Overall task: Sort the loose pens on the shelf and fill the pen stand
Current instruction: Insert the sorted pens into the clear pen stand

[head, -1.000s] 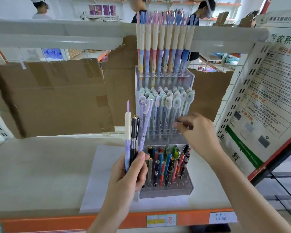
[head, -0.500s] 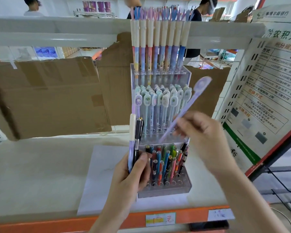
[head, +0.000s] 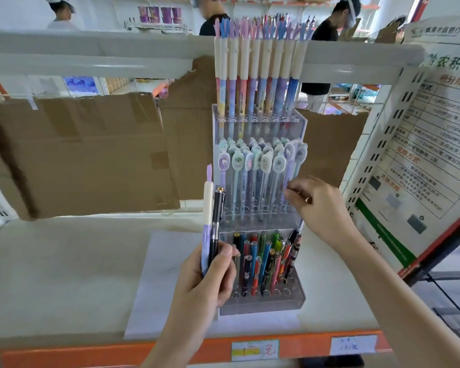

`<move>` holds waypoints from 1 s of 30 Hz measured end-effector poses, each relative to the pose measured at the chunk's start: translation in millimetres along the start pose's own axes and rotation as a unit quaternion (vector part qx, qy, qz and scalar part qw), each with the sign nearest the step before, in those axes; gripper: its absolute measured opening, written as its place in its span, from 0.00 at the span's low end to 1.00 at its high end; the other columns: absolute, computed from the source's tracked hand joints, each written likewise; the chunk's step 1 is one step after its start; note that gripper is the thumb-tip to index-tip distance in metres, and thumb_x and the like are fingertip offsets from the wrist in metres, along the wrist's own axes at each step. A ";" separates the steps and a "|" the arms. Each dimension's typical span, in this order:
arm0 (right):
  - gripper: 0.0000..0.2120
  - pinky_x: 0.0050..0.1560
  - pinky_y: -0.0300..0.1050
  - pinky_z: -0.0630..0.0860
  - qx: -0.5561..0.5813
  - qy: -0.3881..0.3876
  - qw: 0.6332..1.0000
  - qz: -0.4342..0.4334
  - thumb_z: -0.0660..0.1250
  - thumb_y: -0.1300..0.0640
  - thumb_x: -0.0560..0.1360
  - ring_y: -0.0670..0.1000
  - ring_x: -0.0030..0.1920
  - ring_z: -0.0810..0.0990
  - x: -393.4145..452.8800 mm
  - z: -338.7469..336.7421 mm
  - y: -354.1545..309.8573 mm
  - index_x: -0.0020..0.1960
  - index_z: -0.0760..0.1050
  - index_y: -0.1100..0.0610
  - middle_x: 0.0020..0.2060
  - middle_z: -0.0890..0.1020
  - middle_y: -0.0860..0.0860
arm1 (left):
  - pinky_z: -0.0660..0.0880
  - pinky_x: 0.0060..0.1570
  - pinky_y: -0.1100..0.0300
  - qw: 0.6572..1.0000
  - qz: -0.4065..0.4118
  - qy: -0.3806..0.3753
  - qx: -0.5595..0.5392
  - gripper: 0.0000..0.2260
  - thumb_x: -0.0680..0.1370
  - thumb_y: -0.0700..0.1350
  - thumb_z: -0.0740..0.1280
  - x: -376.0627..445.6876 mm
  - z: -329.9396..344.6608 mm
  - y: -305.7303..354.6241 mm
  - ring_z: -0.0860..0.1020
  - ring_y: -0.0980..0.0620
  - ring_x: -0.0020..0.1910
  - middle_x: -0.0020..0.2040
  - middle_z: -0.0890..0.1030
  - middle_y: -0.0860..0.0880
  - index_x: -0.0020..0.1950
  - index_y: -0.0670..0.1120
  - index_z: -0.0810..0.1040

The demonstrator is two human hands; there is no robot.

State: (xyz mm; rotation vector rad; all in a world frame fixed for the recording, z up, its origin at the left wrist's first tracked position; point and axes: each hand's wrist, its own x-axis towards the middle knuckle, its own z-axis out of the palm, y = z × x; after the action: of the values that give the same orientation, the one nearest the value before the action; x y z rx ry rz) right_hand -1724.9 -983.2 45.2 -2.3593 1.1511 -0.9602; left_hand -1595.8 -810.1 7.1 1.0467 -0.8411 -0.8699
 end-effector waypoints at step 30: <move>0.04 0.46 0.45 0.77 -0.053 -0.028 0.998 0.007 0.66 0.61 0.76 0.53 0.42 0.80 12.2 -7.6 -9.2 0.47 0.79 0.61 0.42 0.82 0.54 | 0.58 0.20 0.68 1.000 -0.004 0.015 0.006 0.11 0.76 0.47 0.64 -1.2 3.5 1.6 0.59 0.54 0.21 0.25 0.67 0.47 0.42 0.38 0.73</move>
State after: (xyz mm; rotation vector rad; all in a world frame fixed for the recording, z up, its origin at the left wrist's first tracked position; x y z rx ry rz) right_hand -1719.8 -987.3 60.9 -2.4411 1.2219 -0.8414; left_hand -1599.1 -809.9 9.4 1.0706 -0.8182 -0.8544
